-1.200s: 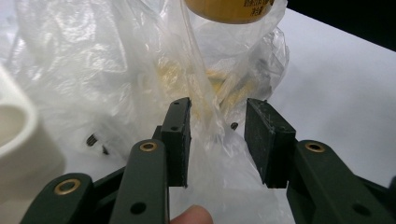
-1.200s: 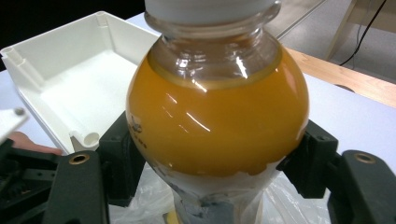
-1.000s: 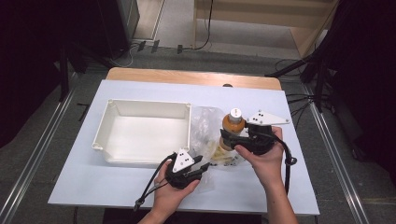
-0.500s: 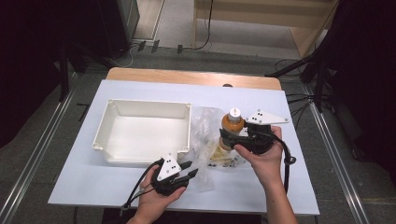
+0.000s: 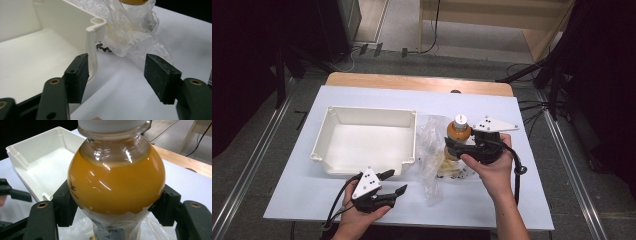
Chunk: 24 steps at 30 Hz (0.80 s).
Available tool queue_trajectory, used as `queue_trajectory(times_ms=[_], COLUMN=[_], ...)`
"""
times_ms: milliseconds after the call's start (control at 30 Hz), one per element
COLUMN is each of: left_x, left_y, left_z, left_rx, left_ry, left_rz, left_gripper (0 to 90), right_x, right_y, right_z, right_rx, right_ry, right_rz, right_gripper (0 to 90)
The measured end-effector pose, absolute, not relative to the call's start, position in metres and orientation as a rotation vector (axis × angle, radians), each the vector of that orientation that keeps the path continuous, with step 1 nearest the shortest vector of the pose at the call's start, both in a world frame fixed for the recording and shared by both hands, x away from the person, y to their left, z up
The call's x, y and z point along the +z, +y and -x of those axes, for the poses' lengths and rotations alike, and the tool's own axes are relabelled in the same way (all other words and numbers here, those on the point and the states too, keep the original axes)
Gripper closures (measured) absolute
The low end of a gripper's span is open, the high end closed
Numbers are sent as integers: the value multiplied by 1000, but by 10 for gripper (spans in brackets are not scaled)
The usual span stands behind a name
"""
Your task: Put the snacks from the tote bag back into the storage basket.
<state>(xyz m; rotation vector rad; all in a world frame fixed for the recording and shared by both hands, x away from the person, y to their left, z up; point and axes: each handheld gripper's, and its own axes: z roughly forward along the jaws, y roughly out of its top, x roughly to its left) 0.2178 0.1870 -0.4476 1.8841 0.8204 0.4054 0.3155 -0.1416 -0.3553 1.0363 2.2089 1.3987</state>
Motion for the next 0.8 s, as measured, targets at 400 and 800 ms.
queue_trajectory(times_ms=[400, 800], left_x=[-429, -416], left_y=[238, 295], left_z=[-218, -209], left_rx=[460, 539], left_ry=[899, 934], left_rz=[-1791, -1717], left_gripper=[135, 64], right_x=[-355, -352], right_y=[-138, -130], right_z=[-318, -323], right_rx=[1433, 1410], right_ry=[2217, 2236], right_rz=[-1027, -1017], right_gripper=[323, 323])
